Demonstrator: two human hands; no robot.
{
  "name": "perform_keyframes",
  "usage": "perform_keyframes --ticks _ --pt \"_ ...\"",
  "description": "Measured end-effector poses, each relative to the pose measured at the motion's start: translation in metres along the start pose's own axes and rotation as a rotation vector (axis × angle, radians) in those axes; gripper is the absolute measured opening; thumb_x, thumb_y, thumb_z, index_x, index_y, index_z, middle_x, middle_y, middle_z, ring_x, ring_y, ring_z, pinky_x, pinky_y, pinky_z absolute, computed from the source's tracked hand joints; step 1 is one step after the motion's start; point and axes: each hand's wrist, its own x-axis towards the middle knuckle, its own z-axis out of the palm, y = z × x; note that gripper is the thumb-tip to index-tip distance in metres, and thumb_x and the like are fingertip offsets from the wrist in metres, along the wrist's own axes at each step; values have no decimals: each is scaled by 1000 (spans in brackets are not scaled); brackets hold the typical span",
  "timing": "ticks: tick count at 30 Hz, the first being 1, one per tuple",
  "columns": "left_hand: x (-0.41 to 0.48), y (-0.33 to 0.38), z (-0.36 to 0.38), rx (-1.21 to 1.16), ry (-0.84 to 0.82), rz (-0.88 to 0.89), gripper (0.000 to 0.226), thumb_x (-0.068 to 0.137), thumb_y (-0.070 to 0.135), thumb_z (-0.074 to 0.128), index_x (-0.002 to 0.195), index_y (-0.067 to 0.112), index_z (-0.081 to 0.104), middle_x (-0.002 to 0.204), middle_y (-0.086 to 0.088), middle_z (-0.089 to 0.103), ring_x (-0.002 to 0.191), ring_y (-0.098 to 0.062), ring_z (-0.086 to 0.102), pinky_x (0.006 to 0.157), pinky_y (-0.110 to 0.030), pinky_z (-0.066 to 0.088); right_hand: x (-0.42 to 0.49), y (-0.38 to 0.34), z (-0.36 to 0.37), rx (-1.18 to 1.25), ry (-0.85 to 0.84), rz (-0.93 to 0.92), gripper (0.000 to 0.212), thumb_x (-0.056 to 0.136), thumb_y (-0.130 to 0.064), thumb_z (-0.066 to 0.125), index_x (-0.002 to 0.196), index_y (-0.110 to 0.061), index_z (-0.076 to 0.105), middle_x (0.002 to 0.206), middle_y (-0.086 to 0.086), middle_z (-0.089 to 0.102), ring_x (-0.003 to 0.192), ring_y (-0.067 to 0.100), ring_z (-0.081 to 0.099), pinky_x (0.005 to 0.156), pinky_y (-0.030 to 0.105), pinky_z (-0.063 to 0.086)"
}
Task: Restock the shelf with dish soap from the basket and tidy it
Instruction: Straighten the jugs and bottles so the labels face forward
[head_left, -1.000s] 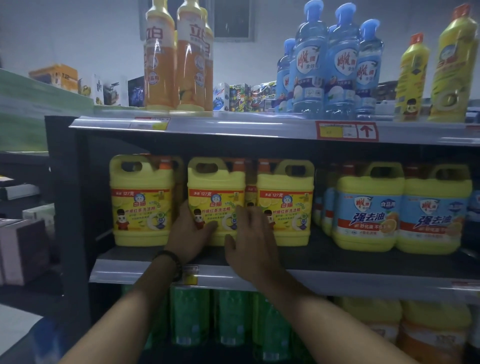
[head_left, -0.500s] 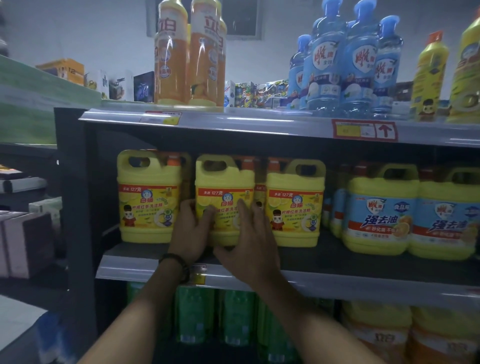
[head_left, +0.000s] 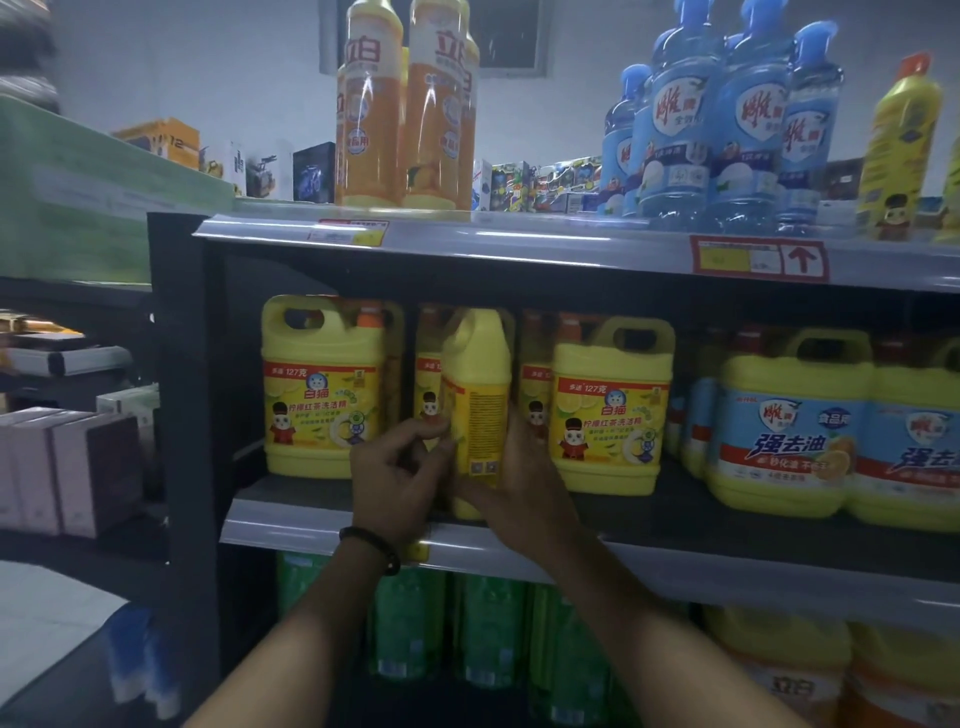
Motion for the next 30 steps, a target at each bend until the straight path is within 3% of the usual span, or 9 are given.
perform_keyframes --ticks 3,6,11,15,17,20,23,27,30 --pt "4 2 0 39 -18 -50 18 84 17 73 101 16 73 74 5 68 68 -9 65 63 -20 52 4 1 -5 154 -134 57 85 79 -48 87 148 -42 38 133 -12 69 118 14 69 99 54 56" --pt "8 0 1 86 -39 -47 32 82 19 74 113 19 64 98 -1 67 86 -14 66 72 -24 55 -2 -1 -2 90 -51 -9 75 84 -50 83 146 -36 42 134 -9 62 119 17 64 98 54 55" --pt "8 -3 4 254 -82 41 49 81 14 83 124 19 60 121 2 54 109 -13 57 85 -22 52 -12 -7 -1 -269 228 -107 97 93 -57 66 166 -12 19 140 8 38 124 28 49 98 47 52" --pt "8 -3 7 337 -113 41 54 81 16 78 131 22 58 131 3 48 121 -14 52 99 -32 52 -14 -11 1 -338 297 -37 100 95 -19 72 171 -20 7 141 6 39 117 27 54 87 41 56" --pt "8 -3 9 393 -115 29 54 84 19 76 135 23 57 137 2 48 127 -16 50 105 -37 51 -14 -11 1 -314 322 -3 103 93 -11 73 172 -24 9 140 6 41 115 28 56 84 38 55" --pt "8 -3 12 472 -155 -24 65 89 27 72 149 25 47 156 0 44 139 -19 47 108 -33 45 -13 -8 1 -340 301 8 104 91 -22 74 172 -22 9 142 11 42 119 30 55 92 40 55" --pt "8 -6 14 503 -232 -120 78 93 34 69 160 28 30 169 0 31 146 -22 43 109 -39 46 -13 -6 2 -378 257 34 103 93 -35 69 172 -20 6 150 15 42 128 33 53 98 41 54" --pt "11 -11 14 516 -277 -122 81 91 33 72 159 33 28 164 4 35 137 -21 52 104 -38 51 -8 -5 3 -423 151 73 105 97 -43 63 171 -12 -5 171 14 30 153 32 35 117 43 44" --pt "11 -13 16 524 -240 -123 79 90 29 74 157 33 32 160 4 37 135 -20 51 103 -36 50 -5 -6 4 -497 109 82 109 97 -45 63 169 -8 -9 171 14 28 153 31 34 122 43 40"
